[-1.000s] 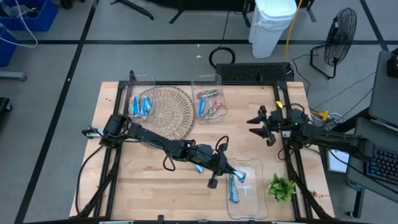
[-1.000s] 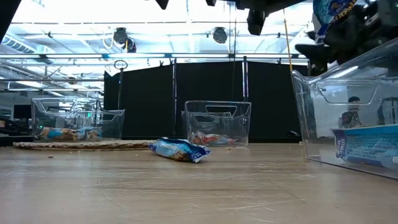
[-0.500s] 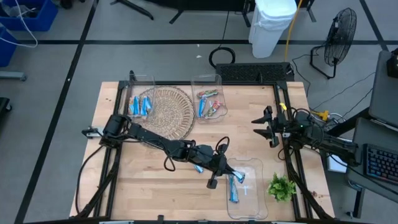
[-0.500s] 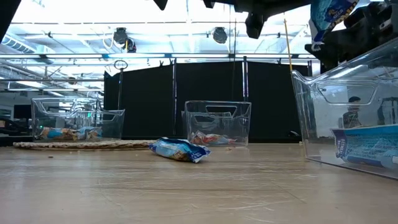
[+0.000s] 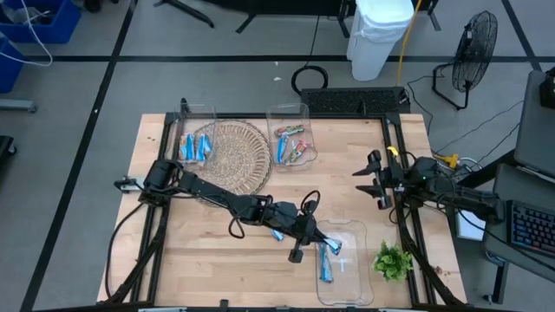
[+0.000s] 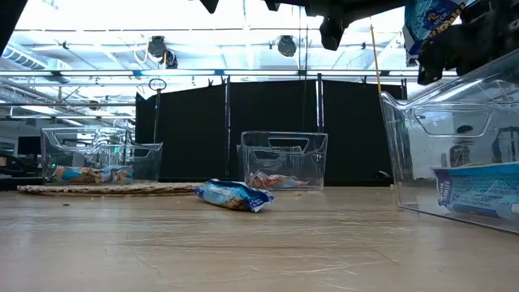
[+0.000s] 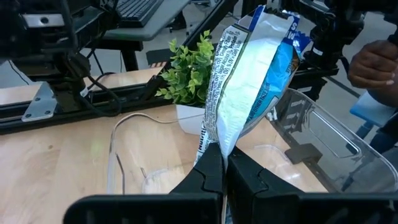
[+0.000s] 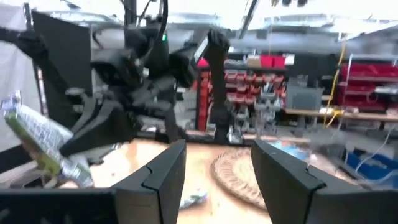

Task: Pick and place Granola Bars by type
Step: Put the blue granola bar into the bottom transparent bin

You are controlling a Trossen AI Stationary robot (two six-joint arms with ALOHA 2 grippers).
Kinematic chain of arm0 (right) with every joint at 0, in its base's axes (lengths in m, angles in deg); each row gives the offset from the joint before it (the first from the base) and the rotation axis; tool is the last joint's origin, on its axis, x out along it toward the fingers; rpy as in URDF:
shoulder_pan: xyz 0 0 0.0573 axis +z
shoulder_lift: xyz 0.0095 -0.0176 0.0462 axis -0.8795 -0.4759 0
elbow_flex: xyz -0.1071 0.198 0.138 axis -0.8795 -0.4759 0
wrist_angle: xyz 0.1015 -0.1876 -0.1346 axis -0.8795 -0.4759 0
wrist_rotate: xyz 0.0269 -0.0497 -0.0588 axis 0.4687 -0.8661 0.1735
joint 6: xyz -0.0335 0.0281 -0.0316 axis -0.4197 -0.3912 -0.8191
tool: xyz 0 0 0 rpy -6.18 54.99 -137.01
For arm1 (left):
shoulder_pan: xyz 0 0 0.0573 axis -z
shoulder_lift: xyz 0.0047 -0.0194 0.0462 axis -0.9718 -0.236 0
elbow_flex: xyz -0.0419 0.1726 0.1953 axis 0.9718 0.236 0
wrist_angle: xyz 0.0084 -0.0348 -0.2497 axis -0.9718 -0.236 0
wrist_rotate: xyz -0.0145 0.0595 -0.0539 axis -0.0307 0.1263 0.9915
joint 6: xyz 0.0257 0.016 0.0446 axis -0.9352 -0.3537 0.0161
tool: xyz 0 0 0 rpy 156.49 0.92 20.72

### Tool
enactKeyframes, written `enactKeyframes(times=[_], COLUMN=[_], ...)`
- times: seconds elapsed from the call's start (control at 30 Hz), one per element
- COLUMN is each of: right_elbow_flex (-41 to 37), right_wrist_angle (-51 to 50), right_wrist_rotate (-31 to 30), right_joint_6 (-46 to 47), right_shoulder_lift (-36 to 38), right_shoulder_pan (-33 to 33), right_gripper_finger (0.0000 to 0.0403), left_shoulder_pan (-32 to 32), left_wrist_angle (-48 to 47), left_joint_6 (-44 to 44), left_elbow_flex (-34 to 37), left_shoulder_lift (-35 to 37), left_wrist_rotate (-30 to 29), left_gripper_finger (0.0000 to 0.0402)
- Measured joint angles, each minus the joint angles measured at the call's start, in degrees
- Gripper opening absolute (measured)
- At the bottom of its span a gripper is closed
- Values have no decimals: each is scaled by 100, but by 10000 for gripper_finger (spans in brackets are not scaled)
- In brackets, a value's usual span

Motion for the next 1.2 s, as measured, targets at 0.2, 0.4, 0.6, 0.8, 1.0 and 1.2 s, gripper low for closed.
enactKeyframes(times=[0.2, 0.4, 0.6, 0.8, 1.0, 1.2], right_elbow_flex=[0, 2, 2, 2, 7, 4], right_wrist_angle=[-324, -354, -346, -346, -346, -346], right_wrist_rotate=[-9, -12, -11, -11, -11, -11], right_joint_6=[-55, -56, -56, -56, -55, -54], right_shoulder_lift=[-5, -4, -4, -4, -4, -4], right_shoulder_pan=[123, 123, 123, 123, 123, 123], right_gripper_finger=[173, 173, 173, 174, 173, 174], left_shoulder_pan=[-34, -187, -250, -320, -287, -166], left_wrist_angle=[-43, -601, -728, -689, -1806, -3142], left_joint_6=[110, 1118, 1641, 2099, 1880, 1476], left_elbow_flex=[0, 0, 0, -85, -1053, -2028], left_shoulder_lift=[0, 0, 0, 0, 0, 10], left_wrist_rotate=[0, 130, 331, 322, 360, 219], left_gripper_finger=[4, 4, 4, 4, 4, 4])
